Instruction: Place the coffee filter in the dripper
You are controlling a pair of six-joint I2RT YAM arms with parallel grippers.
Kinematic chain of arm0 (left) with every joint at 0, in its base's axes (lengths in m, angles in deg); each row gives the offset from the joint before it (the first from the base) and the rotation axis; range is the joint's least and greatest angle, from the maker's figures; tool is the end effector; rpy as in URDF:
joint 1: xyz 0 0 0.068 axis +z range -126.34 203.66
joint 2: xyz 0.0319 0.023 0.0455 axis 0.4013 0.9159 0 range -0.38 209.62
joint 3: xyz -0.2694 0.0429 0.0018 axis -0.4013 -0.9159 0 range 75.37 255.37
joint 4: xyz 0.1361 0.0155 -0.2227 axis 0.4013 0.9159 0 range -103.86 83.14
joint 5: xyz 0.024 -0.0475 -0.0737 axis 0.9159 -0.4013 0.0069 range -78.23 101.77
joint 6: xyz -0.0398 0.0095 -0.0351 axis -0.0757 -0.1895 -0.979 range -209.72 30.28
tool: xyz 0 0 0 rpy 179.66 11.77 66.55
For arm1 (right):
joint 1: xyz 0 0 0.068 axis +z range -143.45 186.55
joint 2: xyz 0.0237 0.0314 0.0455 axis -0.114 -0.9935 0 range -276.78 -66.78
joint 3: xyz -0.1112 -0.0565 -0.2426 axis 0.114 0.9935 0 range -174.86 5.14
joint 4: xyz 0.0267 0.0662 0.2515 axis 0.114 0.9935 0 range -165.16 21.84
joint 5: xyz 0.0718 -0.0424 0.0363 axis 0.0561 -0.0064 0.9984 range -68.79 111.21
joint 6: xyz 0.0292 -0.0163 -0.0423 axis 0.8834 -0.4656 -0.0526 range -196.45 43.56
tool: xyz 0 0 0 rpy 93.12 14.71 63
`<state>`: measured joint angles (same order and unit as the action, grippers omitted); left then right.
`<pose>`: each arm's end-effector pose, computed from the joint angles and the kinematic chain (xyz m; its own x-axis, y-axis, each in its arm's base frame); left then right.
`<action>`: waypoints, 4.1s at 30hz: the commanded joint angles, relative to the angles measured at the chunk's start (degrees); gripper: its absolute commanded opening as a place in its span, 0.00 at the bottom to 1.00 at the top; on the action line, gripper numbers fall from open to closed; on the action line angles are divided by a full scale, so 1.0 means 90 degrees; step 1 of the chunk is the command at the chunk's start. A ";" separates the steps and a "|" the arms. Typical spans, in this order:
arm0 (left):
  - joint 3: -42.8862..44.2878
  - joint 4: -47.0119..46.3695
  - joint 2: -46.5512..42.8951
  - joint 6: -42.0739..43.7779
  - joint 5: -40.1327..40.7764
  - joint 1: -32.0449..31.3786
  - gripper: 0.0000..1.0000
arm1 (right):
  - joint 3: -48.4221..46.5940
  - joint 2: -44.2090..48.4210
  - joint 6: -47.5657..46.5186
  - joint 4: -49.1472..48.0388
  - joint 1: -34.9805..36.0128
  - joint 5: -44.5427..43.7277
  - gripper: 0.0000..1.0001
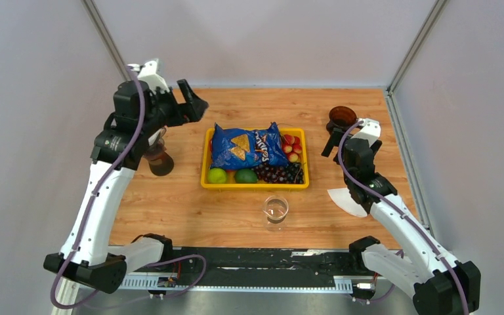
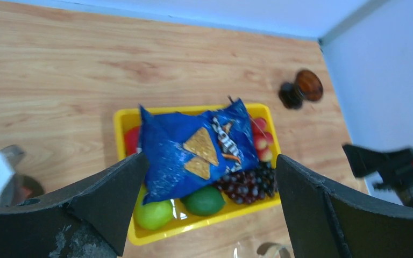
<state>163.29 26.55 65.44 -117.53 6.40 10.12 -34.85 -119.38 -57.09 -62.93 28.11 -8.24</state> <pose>0.2133 -0.0548 0.4677 -0.4191 -0.3769 -0.8260 0.1401 0.8720 -0.4690 0.1990 0.0598 0.2842 -0.3370 0.1770 -0.9247 0.2191 0.9699 0.1058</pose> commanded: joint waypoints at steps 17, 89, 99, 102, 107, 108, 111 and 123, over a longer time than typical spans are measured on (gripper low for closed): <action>-0.2847 -0.2687 0.0631 0.0403 -0.0485 -0.0976 1.00 | -0.0259 -0.0108 0.0434 0.0641 -0.0297 0.0808 1.00; -0.4370 -0.3248 -0.0420 0.0324 0.0504 -0.0969 1.00 | -0.5069 -0.5474 0.0460 0.1016 -0.2572 0.2551 0.00; -0.4399 -0.3305 -0.0408 0.0229 0.0336 -0.0973 1.00 | -0.3505 -0.3281 0.0496 0.1060 -0.2321 0.5973 0.00; -0.4397 -0.3352 -0.0365 0.0241 0.0273 -0.0975 1.00 | -0.3232 -0.2721 0.0188 0.1271 -0.1694 0.6645 0.00; -0.4435 -0.3444 -0.0351 0.0282 0.0129 -0.0967 1.00 | -0.3435 -0.2256 -0.0545 0.2448 -0.0212 0.6512 0.00; -0.4436 -0.3444 -0.0351 0.0284 0.0128 -0.0971 1.00 | -0.3495 -0.2193 -0.0600 0.2667 0.0043 0.6447 0.00; -0.4431 -0.3439 -0.0329 0.0292 0.0125 -0.0974 1.00 | -0.3598 -0.1949 -0.0773 0.3145 0.0636 0.6408 0.00; -0.4377 -0.3401 -0.0219 0.0307 0.0007 -0.0968 1.00 | -0.3247 -0.1511 -0.1130 0.3611 0.1675 0.6829 0.00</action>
<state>122.75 -2.55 63.17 -114.95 7.52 1.53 -64.09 -133.96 -65.40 -30.82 40.42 50.95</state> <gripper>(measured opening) 1.000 0.040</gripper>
